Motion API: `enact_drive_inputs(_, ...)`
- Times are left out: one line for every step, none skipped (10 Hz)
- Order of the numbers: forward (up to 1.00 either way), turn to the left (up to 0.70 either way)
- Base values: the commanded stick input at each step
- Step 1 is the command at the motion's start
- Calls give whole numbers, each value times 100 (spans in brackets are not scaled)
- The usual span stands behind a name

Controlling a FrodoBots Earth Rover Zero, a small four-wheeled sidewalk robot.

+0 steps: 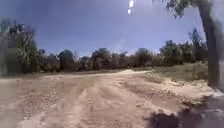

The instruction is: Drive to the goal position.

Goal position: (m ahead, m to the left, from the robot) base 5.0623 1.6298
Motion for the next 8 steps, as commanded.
enact_drive_inputs(85,0)
enact_drive_inputs(85,0)
enact_drive_inputs(85,0)
enact_drive_inputs(85,0)
enact_drive_inputs(85,0)
enact_drive_inputs(85,0)
enact_drive_inputs(85,0)
enact_drive_inputs(85,0)
